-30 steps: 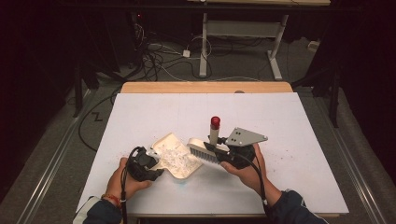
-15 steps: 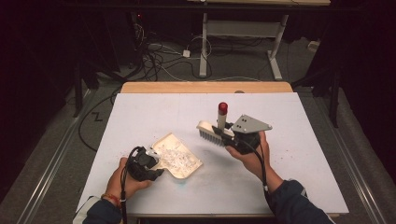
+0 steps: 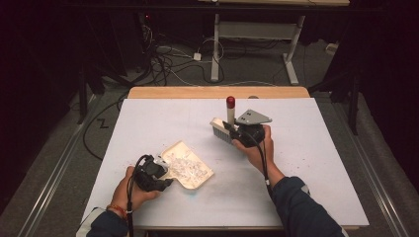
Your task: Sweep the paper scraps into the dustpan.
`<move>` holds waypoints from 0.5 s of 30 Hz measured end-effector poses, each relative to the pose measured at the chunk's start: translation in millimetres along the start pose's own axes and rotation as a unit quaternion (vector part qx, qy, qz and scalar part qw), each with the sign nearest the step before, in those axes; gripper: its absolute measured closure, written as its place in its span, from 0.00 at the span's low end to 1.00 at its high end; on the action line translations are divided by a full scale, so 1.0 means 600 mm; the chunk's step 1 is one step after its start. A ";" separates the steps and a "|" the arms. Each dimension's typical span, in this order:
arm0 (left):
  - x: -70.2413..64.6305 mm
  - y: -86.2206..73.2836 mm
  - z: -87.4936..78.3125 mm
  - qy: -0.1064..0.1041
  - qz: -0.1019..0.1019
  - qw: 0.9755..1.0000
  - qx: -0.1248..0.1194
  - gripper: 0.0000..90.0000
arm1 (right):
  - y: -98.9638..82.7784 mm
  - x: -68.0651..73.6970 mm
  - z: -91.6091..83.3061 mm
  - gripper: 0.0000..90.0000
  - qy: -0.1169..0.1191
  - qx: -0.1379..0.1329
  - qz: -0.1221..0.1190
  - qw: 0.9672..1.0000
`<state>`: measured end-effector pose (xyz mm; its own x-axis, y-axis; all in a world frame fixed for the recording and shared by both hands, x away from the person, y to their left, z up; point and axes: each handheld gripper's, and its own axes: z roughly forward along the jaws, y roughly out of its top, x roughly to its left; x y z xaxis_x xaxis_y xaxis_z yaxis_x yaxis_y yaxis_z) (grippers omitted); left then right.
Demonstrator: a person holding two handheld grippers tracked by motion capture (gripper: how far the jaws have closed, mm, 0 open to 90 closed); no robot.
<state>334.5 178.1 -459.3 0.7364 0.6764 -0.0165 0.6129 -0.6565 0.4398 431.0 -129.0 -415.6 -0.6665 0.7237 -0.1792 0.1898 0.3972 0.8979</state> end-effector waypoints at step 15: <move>0.001 0.002 -0.014 0.005 -0.009 1.000 0.005 0.70 | 0.017 0.120 0.022 0.79 0.116 -0.027 0.001 0.993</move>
<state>333.2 180.5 -451.4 0.7230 0.6907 -0.0153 0.6282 -0.6479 0.4308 394.7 -65.6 -424.6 -0.8160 0.5716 -0.0861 0.1561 0.3613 0.9193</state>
